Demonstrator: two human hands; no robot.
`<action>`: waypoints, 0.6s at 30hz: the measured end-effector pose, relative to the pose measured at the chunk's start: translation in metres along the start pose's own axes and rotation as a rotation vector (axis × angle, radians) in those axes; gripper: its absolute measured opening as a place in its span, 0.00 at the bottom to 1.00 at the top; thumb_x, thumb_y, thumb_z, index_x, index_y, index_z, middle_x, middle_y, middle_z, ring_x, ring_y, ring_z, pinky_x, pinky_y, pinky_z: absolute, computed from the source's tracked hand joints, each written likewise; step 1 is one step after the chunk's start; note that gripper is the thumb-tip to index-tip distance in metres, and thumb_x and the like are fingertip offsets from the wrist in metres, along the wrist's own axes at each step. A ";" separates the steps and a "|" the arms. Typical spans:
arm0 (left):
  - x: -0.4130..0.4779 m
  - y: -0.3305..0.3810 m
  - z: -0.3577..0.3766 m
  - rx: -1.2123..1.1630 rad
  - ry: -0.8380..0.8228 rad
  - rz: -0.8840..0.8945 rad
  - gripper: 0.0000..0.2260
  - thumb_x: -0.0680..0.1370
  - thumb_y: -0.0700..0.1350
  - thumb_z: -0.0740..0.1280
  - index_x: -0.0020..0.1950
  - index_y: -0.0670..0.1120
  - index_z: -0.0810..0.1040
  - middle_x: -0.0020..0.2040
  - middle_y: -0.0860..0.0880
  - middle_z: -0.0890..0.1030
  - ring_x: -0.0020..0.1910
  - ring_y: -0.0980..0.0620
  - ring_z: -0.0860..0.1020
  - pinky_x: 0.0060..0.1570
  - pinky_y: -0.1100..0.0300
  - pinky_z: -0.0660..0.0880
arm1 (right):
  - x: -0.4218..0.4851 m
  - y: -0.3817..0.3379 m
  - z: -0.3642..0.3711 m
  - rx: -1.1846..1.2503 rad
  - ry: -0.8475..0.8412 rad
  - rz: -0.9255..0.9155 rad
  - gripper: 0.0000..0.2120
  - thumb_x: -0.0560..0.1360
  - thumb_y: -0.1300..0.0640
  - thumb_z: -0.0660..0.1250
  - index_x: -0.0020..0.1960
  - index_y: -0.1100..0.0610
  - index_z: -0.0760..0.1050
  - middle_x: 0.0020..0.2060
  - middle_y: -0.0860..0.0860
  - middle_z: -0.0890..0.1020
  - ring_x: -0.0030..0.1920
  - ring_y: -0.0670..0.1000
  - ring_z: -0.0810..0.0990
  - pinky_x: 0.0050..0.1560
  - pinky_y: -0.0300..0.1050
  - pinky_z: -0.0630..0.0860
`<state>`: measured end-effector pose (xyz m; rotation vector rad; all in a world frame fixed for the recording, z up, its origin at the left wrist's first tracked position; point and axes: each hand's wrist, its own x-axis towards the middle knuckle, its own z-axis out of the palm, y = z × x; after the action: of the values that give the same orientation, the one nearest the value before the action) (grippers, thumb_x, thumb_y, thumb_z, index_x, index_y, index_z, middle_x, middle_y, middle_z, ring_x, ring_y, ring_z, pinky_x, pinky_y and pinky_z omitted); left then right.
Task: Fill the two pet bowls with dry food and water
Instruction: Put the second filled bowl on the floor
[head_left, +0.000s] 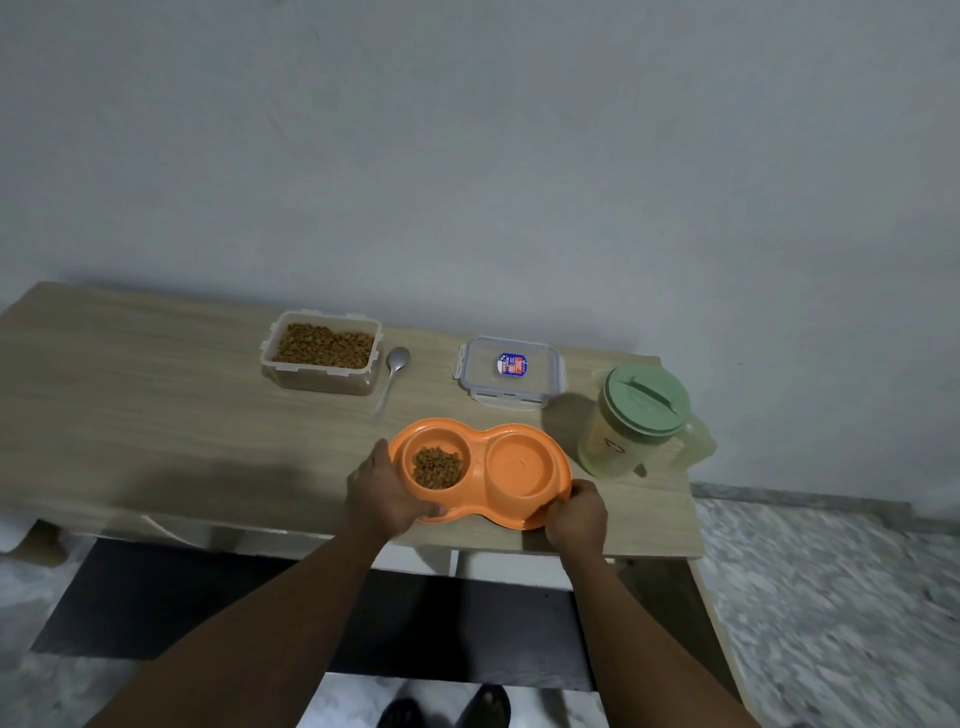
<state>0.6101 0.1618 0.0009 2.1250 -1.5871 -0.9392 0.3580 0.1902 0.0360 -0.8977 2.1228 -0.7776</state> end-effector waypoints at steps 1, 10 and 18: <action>-0.001 -0.001 -0.001 -0.003 -0.003 -0.005 0.55 0.41 0.71 0.76 0.64 0.50 0.68 0.59 0.49 0.79 0.60 0.44 0.78 0.60 0.43 0.76 | -0.004 0.000 0.000 0.008 0.011 0.008 0.07 0.75 0.68 0.61 0.50 0.58 0.73 0.40 0.50 0.76 0.38 0.50 0.73 0.33 0.42 0.66; -0.037 -0.007 -0.012 0.008 -0.090 0.002 0.66 0.49 0.60 0.84 0.80 0.48 0.54 0.73 0.44 0.69 0.72 0.41 0.68 0.67 0.43 0.72 | -0.046 0.026 0.006 0.080 0.091 0.071 0.05 0.75 0.66 0.63 0.48 0.58 0.72 0.42 0.53 0.78 0.46 0.57 0.78 0.45 0.50 0.74; -0.091 0.029 0.000 -0.003 -0.173 0.123 0.52 0.45 0.59 0.84 0.65 0.49 0.70 0.62 0.46 0.71 0.65 0.46 0.70 0.59 0.56 0.72 | -0.086 0.068 -0.049 0.262 0.243 0.124 0.07 0.74 0.66 0.64 0.51 0.60 0.77 0.44 0.54 0.81 0.50 0.58 0.81 0.46 0.46 0.71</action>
<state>0.5738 0.2372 0.0466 1.9646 -1.7746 -1.1079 0.3403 0.3087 0.0453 -0.5515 2.1919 -1.1154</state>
